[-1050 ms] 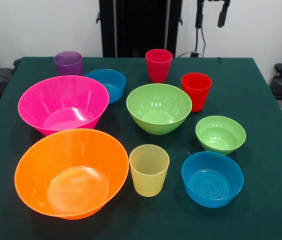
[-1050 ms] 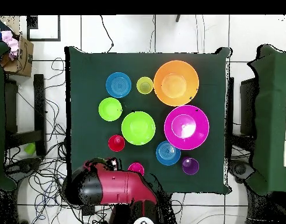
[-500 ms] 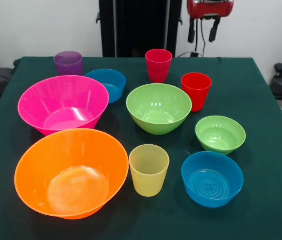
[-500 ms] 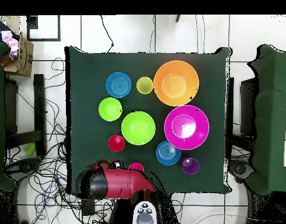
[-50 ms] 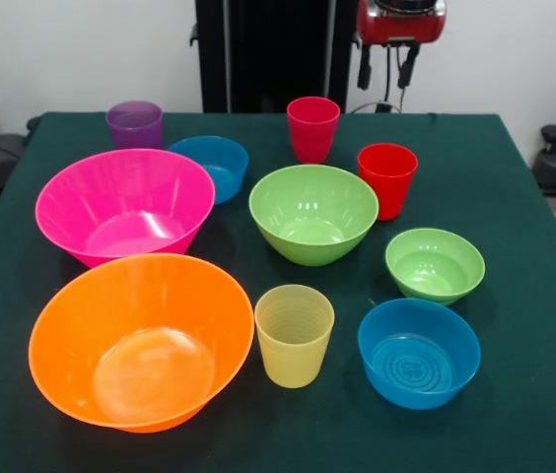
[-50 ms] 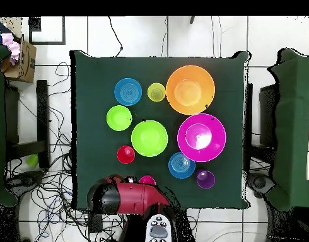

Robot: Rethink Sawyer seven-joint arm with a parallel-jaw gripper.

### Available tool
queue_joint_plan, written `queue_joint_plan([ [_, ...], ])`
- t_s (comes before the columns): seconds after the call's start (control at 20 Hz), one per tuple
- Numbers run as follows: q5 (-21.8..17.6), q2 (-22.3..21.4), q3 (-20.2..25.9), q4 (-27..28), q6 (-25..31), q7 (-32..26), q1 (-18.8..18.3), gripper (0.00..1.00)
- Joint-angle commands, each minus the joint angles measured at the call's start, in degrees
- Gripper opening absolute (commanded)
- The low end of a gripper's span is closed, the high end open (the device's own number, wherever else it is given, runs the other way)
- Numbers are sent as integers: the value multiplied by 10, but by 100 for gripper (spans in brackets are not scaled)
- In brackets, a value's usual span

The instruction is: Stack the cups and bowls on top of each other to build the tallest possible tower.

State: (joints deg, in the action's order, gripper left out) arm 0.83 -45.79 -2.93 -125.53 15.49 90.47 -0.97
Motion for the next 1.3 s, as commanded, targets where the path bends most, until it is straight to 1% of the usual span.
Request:
queue_joint_plan([
  [0.05, -18, 34, 13, 42, -30, 80, 6, 100],
  [0.3, -11, 42, 17, 35, -39, 88, 9, 100],
  [0.45, -10, 59, 16, 31, -64, 99, 16, 100],
  [0.55, -6, 63, 17, 25, -74, 107, 19, 100],
  [0.8, -2, 57, 10, 3, -92, 119, 30, 100],
  [0.95, 3, 67, 4, -4, -107, 130, 37, 100],
  [1.3, -1, 76, 3, -7, -124, 147, 43, 100],
])
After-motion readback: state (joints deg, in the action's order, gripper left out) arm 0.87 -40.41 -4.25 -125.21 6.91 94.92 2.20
